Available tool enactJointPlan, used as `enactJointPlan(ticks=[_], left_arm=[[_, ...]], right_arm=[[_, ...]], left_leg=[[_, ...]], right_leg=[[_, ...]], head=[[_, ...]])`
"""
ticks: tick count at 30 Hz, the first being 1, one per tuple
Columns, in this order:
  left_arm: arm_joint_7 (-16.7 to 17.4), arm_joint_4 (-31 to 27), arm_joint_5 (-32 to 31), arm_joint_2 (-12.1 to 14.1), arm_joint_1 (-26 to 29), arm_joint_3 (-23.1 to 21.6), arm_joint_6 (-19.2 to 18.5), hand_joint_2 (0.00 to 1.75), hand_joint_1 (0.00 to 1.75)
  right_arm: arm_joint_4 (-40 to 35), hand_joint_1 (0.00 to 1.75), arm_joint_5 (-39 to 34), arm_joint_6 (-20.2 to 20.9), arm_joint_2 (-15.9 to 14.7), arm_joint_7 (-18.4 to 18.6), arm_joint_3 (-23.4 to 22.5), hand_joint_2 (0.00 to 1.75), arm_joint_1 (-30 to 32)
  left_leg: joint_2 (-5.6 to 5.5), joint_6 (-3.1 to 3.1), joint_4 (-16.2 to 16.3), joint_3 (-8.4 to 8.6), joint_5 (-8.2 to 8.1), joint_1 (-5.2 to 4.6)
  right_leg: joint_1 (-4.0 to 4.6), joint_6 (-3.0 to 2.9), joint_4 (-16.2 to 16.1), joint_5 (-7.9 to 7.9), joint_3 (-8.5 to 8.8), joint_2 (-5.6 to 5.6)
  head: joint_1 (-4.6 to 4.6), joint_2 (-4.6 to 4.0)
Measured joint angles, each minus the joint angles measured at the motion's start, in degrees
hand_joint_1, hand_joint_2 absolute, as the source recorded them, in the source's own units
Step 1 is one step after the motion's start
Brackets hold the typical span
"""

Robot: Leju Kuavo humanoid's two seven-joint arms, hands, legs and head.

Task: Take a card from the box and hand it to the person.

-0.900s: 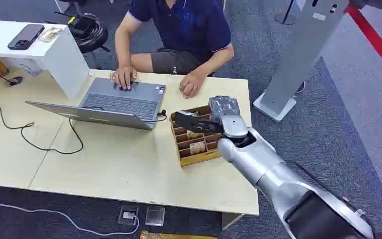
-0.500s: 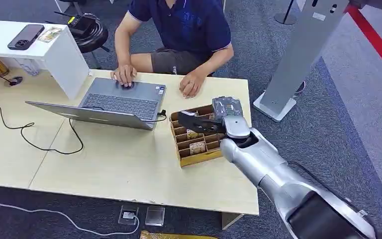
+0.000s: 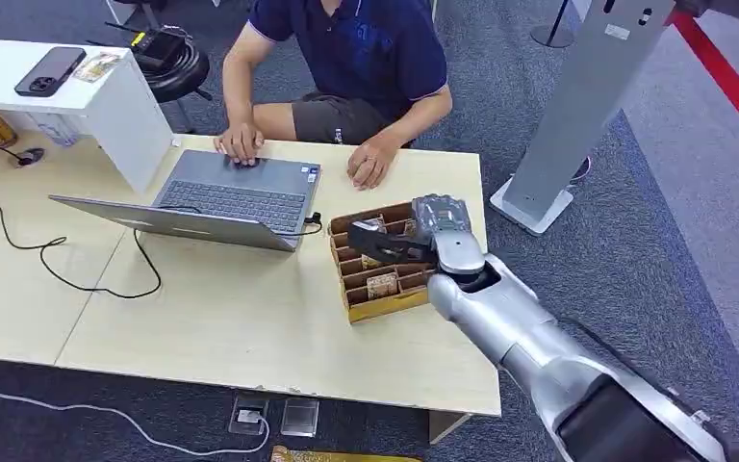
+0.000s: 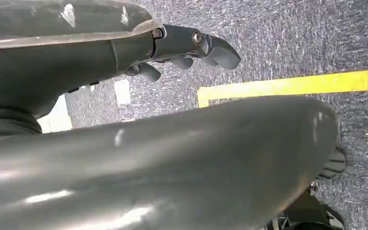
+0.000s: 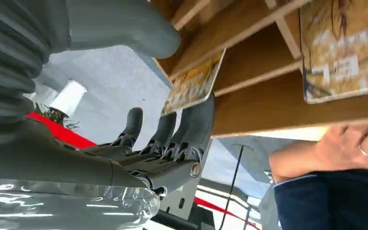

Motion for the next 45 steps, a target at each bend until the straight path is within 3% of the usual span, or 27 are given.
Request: enactJointPlan(ticks=[8, 9, 10, 13, 18, 22, 39, 45], left_arm=[[0.0, 0.0, -0.1, 0.0, 0.0, 0.0, 0.0, 0.0, 0.0], [0.0, 0.0, -0.1, 0.0, 0.0, 0.0, 0.0, 0.0, 0.0], [0.0, 0.0, -0.1, 0.0, 0.0, 0.0, 0.0, 0.0, 0.0], [0.0, 0.0, -0.1, 0.0, 0.0, 0.0, 0.0, 0.0, 0.0], [0.0, 0.0, -0.1, 0.0, 0.0, 0.0, 0.0, 0.0, 0.0], [-0.1, 0.0, 0.0, 0.0, 0.0, 0.0, 0.1, 0.0, 0.0], [-1.6, 0.0, 1.3, 0.0, 0.0, 0.0, 0.6, 0.0, 0.0], [-1.6, 0.0, 1.9, 0.0, 0.1, 0.0, 0.7, 0.0, 0.0]], right_arm=[[0.0, 0.96, 0.0, 0.2, -0.2, 0.5, 0.0, 1.75, 0.1], [0.0, 1.03, 0.0, 0.2, -0.3, 0.5, 0.0, 1.75, 0.1], [-0.1, 1.22, 0.0, 0.2, -0.3, 0.5, 0.0, 1.75, 0.2], [-0.3, 1.36, 0.0, 0.2, -0.5, 0.6, 0.0, 1.75, 0.2], [-0.5, 1.4, 0.0, 0.2, -0.5, 0.6, 0.0, 1.75, 0.2], [-0.6, 1.54, 0.0, 0.1, -0.5, 0.6, 0.0, 1.75, 0.2], [-2.1, 1.54, -0.1, -2.0, -0.6, -0.2, -0.1, 1.75, 0.2], [-11.2, 1.54, -0.2, -4.2, -2.8, 3.0, -2.0, 1.75, 2.7]], left_leg=[[0.0, 0.0, 0.0, 0.01, 0.0, 0.0], [0.0, 0.0, 0.0, 0.0, 0.0, 0.0], [0.0, 0.0, 0.0, 0.0, 0.0, 0.0], [0.0, 0.0, 0.0, 0.0, 0.0, 0.0], [0.0, 0.0, 0.0, 0.0, 0.0, 0.0], [0.0, 0.0, 0.0, 0.0, 0.0, 0.0], [0.0, 0.0, 0.0, 0.0, 0.0, 0.0], [0.0, 0.0, 0.0, 0.03, 0.0, 0.0]], right_leg=[[0.0, 0.0, 0.0, 0.0, 0.0, 0.0], [0.0, 0.0, 0.0, 0.0, 0.0, 0.0], [0.0, 0.0, 0.0, 0.0, 0.0, 0.0], [0.0, 0.0, 0.0, 0.0, 0.0, 0.0], [0.0, 0.0, 0.0, 0.0, 0.0, 0.0], [0.0, 0.0, 0.0, 0.0, 0.0, 0.0], [0.0, 0.0, 0.0, 0.0, 0.0, 0.01], [0.0, 0.0, 0.0, 0.0, 0.01, 0.0]], head=[[0.02, 0.0], [0.02, 0.0], [0.0, 0.0], [0.02, 0.0], [-0.02, 0.0], [0.0, 0.0], [-0.02, 0.0], [-0.04, 0.0]])
